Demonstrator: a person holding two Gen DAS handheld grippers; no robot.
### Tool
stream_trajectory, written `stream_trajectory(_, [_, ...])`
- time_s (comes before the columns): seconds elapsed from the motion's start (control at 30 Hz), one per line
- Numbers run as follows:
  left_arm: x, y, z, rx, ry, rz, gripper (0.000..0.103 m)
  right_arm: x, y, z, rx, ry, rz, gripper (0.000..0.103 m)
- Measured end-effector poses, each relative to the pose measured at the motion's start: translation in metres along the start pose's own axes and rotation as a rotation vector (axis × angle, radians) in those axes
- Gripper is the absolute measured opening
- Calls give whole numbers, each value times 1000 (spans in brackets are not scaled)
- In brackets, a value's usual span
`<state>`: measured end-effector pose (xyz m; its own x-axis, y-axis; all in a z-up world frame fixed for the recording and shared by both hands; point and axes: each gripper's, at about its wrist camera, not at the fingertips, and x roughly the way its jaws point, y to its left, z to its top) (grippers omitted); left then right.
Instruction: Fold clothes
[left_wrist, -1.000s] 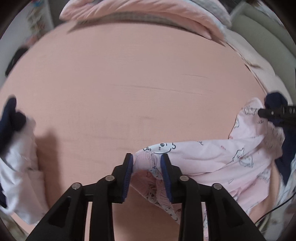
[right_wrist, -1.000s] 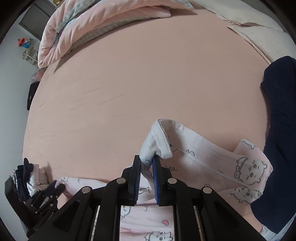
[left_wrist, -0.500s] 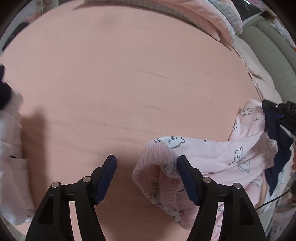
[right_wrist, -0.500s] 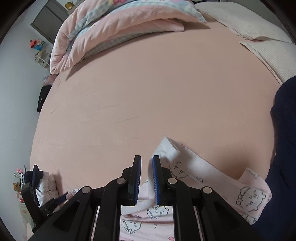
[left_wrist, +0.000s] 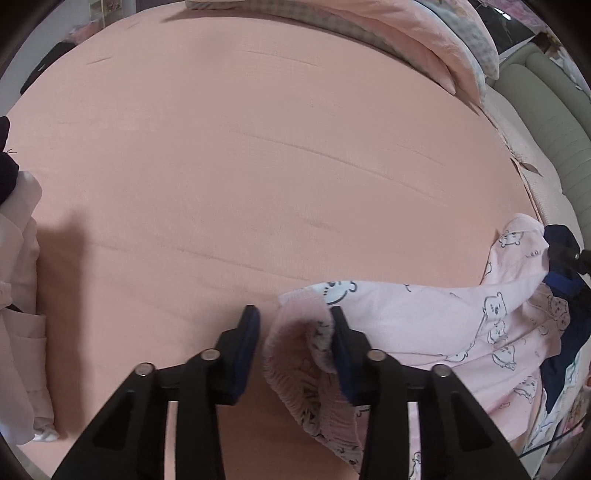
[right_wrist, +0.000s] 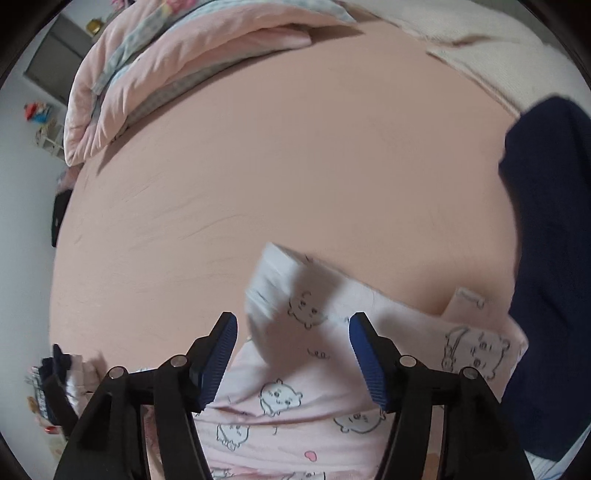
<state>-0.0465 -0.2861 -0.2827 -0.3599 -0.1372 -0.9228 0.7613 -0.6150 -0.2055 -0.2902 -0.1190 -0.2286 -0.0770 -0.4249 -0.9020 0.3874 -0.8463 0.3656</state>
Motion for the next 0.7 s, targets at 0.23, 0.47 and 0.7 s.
stream_trajectory(0.23, [0,-9,-7,16,-7,7,32,15,2,-6,5,34,14,63])
stream_trajectory(0.47, [-3,-9,-15,-10,-29,-42,21,53,29,2,-17,71,28,60])
stream_trajectory(0.7, [-8,-19,-15,20,-71,-32,12,72,34,1,-24,66,70,7])
